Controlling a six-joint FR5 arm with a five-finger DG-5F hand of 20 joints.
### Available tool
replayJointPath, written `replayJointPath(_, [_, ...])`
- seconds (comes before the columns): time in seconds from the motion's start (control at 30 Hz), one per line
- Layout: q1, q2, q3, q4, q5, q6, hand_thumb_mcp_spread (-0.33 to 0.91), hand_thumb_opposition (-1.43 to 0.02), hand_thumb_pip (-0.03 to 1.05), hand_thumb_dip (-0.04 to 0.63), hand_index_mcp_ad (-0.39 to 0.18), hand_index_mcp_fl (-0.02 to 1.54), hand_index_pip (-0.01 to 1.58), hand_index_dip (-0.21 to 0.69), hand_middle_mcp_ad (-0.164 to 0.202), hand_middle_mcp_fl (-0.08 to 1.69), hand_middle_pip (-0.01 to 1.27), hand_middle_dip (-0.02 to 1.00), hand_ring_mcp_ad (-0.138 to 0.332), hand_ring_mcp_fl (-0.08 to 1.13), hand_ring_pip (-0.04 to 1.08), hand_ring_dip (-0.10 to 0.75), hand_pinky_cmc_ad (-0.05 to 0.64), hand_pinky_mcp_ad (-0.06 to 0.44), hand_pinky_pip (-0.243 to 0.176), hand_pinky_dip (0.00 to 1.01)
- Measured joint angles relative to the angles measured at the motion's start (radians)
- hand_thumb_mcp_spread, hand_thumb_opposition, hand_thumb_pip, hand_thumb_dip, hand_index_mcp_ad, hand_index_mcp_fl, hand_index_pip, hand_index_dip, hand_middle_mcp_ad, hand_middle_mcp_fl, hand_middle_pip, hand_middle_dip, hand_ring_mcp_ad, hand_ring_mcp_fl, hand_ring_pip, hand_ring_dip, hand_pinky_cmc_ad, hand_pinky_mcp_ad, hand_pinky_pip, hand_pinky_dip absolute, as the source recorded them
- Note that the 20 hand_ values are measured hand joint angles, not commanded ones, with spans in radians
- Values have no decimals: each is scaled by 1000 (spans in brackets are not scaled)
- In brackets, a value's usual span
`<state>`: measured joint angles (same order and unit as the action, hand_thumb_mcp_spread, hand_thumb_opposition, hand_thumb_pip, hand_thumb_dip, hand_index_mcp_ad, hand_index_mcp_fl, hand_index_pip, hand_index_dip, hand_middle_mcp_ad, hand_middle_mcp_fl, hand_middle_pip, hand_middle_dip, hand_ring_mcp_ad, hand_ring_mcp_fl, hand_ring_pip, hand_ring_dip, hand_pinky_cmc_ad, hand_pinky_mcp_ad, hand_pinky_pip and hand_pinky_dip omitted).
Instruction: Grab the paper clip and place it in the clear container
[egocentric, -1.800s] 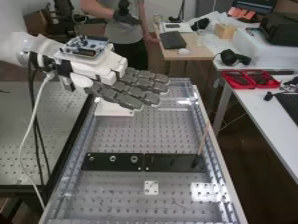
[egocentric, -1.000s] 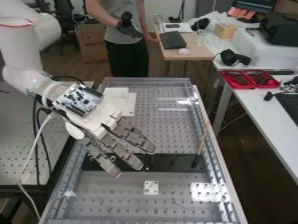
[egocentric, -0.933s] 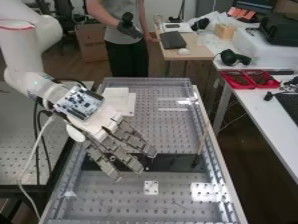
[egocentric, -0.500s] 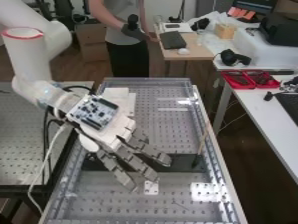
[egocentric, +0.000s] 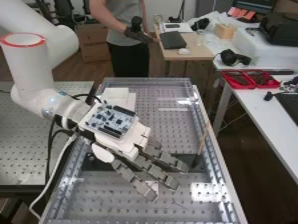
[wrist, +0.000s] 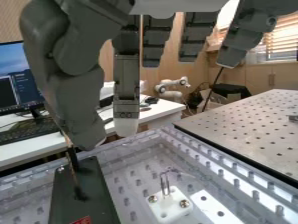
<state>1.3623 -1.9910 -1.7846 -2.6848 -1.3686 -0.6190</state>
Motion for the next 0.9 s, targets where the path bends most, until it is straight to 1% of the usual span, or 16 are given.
replayJointPath(0.2, [-14,-26,27,-4,-44,-59,494,-859,550,257,-105,443,1318,159,-37,38,126,140,87,2,101,51,293,232,-44,138])
replayJointPath(0.23, [-16,-29,29,-4,-49,-64,511,-860,550,257,-106,443,1314,159,-37,38,126,140,87,2,101,51,293,232,-42,138])
replayJointPath(0.33, [-22,-38,35,-3,-64,-72,506,-862,550,257,-122,433,1342,171,-38,37,126,140,86,2,101,51,293,232,-42,138])
replayJointPath(0.4, [-28,-45,38,2,-78,-85,527,-860,546,257,-124,433,1346,171,-37,37,126,140,87,2,105,51,293,232,-42,138])
replayJointPath(0.53, [-38,-61,49,9,-104,-102,525,-866,545,257,-134,433,1351,171,-38,38,127,140,86,0,101,51,293,229,-44,136])
replayJointPath(0.57, [-39,-63,50,10,-107,-105,520,-864,539,257,-138,433,1351,171,-37,42,127,141,86,0,101,51,293,232,-24,138])
replayJointPath(0.77, [-49,-75,66,15,-130,-136,538,-864,536,257,-138,408,1351,171,-37,42,122,143,86,0,101,49,293,229,-28,138])
replayJointPath(0.83, [-51,-80,72,14,-139,-148,538,-864,536,257,-138,408,1351,171,-37,52,126,154,86,0,101,51,293,232,-16,143])
replayJointPath(0.9, [-57,-88,84,6,-158,-167,538,-864,536,257,-138,405,1351,171,-37,51,126,152,86,0,108,58,293,232,-12,145])
